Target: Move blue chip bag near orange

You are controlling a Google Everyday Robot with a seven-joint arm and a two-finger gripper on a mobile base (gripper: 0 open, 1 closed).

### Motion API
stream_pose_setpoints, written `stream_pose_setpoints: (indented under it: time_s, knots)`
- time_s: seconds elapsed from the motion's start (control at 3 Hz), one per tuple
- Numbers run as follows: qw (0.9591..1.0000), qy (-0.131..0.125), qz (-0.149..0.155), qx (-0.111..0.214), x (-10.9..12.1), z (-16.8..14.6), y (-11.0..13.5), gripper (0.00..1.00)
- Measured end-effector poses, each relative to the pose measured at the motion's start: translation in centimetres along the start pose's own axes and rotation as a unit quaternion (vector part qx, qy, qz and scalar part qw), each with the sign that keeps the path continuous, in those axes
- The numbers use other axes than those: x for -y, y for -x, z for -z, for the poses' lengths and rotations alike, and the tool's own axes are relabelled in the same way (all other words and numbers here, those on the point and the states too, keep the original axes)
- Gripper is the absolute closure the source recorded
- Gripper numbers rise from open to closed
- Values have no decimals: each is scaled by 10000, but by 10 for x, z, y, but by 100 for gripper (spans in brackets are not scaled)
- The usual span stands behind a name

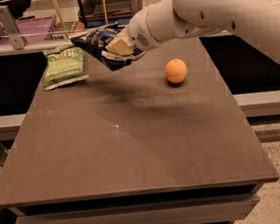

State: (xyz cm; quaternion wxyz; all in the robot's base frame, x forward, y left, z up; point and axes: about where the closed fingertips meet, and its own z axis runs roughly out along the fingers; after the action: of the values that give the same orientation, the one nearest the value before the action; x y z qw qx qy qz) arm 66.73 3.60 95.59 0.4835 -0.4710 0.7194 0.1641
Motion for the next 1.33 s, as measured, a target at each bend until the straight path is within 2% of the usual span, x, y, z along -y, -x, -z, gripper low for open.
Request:
stream_pose_setpoints:
  time_s: [0.33, 1.0, 1.33]
  knots:
    - [9994, -260, -154, -185, 10, -16, -7, 100]
    - [9969, -603, -427, -270, 27, -46, -14, 100]
    - [9939, -850, -624, -331, 31, -63, -14, 100]
